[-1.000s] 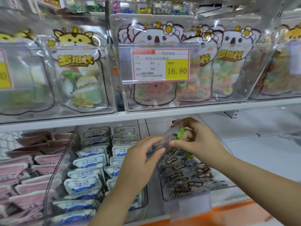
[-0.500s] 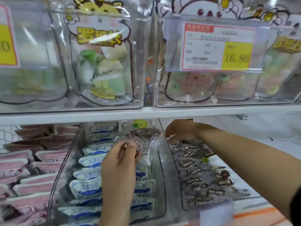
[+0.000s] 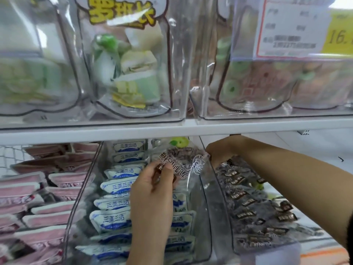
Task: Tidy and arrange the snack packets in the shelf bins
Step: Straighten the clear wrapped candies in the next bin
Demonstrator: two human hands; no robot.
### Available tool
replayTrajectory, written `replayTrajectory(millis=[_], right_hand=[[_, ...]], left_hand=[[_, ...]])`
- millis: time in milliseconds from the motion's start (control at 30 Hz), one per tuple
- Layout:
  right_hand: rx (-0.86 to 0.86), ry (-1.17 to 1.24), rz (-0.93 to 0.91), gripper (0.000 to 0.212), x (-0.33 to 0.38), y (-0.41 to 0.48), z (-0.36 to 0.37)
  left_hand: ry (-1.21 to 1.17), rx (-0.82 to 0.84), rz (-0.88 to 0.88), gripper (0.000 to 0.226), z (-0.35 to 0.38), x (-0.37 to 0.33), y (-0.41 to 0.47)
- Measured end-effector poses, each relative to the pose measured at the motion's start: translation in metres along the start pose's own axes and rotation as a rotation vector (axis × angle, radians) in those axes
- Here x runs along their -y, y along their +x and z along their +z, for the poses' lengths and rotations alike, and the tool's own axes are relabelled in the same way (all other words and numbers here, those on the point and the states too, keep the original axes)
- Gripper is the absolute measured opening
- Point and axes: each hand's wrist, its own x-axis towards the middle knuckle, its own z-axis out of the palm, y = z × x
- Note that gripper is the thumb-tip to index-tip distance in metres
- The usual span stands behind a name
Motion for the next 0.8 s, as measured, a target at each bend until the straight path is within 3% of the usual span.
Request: replayTrajectory(millis=[133,300,633,800], right_hand=[[-0.221,0.086,-0.051,0.034,-0.005,-0.006,0.006],[-0.537,0.116,-0.017,0.007,-0.014,-0.023,0.011],[-0.864,-0.254,-0.036,0.019,-0.015,-0.044,0.026],[-1.03,-0.29,-0.046,0.024,-0.029,-0.063,0.036]], left_hand=[[0.056,-0.007,0.035,0.013,0.002,0.0,0.0],[0.114,-0.008,0.064,0.007,0.005,-0.005,-0.006],[0.165,-0.002,0.165,0.017,0.005,-0.007,-0.015],[0.19,0.003,0.21,0.019,0.007,-0.008,-0.017]])
